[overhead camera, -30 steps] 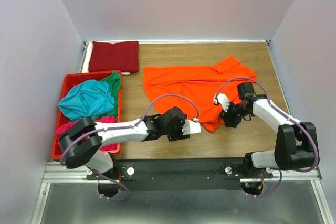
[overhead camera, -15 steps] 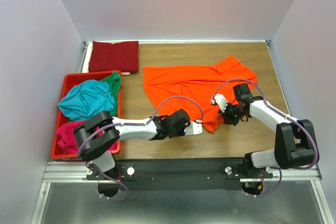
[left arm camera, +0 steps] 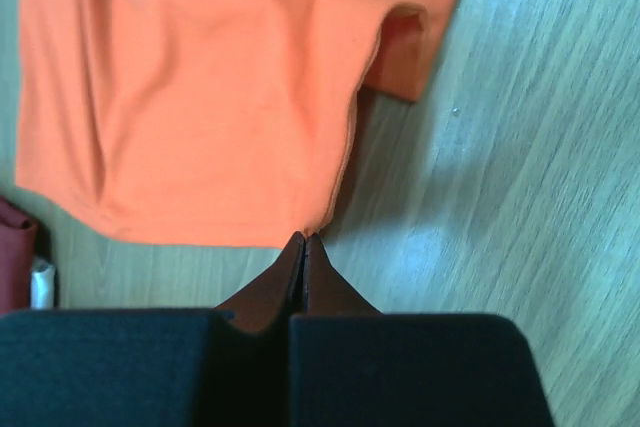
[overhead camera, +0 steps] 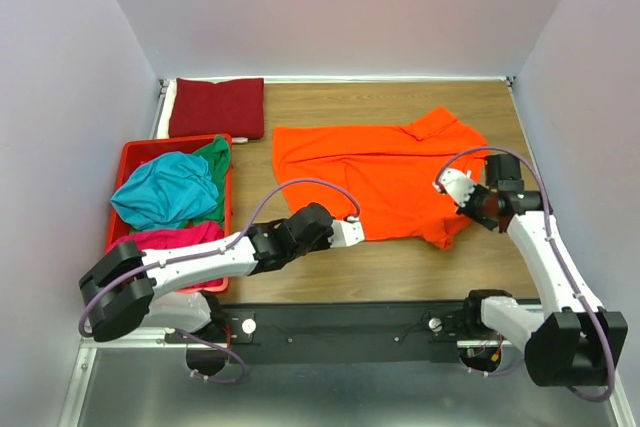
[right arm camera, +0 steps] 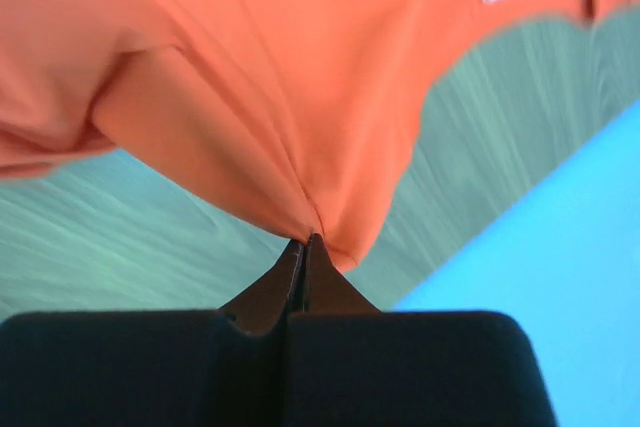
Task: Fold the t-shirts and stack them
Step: Flatten the tshirt out
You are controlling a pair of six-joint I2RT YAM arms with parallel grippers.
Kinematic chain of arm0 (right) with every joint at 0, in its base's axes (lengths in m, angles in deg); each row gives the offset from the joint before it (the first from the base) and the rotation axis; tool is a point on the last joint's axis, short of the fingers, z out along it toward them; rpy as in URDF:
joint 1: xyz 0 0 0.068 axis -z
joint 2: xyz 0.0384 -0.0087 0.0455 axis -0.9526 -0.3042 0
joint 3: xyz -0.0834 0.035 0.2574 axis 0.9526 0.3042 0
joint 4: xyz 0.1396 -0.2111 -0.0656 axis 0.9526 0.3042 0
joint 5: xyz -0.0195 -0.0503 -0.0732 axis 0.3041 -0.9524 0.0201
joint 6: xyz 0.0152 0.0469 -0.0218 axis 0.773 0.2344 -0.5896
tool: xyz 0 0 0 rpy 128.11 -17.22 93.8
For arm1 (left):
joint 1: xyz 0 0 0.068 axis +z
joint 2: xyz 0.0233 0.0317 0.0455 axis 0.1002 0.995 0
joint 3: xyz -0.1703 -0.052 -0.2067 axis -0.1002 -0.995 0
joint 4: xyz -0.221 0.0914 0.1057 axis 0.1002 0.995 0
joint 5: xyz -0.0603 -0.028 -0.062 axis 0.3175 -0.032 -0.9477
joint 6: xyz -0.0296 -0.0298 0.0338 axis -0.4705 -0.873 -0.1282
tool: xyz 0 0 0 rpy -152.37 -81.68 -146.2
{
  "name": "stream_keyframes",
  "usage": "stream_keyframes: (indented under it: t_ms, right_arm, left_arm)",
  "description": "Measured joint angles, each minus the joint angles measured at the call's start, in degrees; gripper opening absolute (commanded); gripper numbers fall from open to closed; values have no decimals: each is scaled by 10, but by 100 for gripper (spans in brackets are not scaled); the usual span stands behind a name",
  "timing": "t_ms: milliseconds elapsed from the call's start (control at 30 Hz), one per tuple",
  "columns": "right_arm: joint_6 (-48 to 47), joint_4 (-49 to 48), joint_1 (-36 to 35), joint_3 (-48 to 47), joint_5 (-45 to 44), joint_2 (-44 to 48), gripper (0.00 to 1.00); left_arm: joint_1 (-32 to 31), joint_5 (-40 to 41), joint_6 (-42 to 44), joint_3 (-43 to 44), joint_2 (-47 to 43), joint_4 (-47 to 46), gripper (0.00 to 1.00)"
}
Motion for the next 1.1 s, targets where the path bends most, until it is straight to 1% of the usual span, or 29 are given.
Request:
stream_keyframes:
  t_ms: [133, 300, 400, 467, 500, 533, 600, 633, 700, 733, 800, 900, 933, 1000, 1100]
  right_arm:
    - [-51, 16, 82, -10, -30, -22, 1]
    - [-114, 28, 173, -55, -54, -59, 1]
    - [-152, 31, 214, -82, -56, -61, 1]
    - [-171, 33, 233, -92, -56, -61, 4]
    - [-179, 35, 238, -92, -56, -63, 9]
    - [-183, 38, 240, -92, -56, -67, 27]
    - [-173, 36, 240, -91, -52, -81, 48]
    - [-165, 33, 240, -91, -44, -94, 55]
    - [-133, 33, 240, -96, -26, -122, 57]
    - [-115, 35, 240, -106, -9, -142, 61]
    - [-81, 35, 240, -127, 27, -169, 61]
    - [-58, 47, 240, -153, 85, -176, 60]
    - [-60, 57, 240, -159, 99, -176, 58]
    - [-69, 79, 240, -161, 128, -176, 57]
    - [-84, 109, 240, -137, 147, -177, 57]
  left_arm:
    - [0, 2, 2, -5, -17, 1, 0]
    - [0, 2, 5, -7, -17, 7, 0]
    - [0, 2, 6, -8, -20, 7, 0]
    - [0, 2, 7, -9, -24, 7, 0]
    - [0, 2, 8, -10, -27, 7, 0]
    - [0, 2, 8, -12, -30, 7, 0]
    - [0, 2, 9, -12, -33, 7, 0]
    - [0, 2, 10, -12, -33, 6, 0]
    - [0, 2, 10, -13, -33, 6, 0]
    - [0, 2, 10, -13, -33, 6, 0]
    - [0, 2, 10, -13, -32, 6, 0]
    - [0, 2, 10, -13, -28, 6, 1]
    - [0, 5, 10, -13, -27, 5, 3]
    - [0, 12, 10, -13, -23, 3, 3]
    - [0, 27, 9, -14, -9, -1, 3]
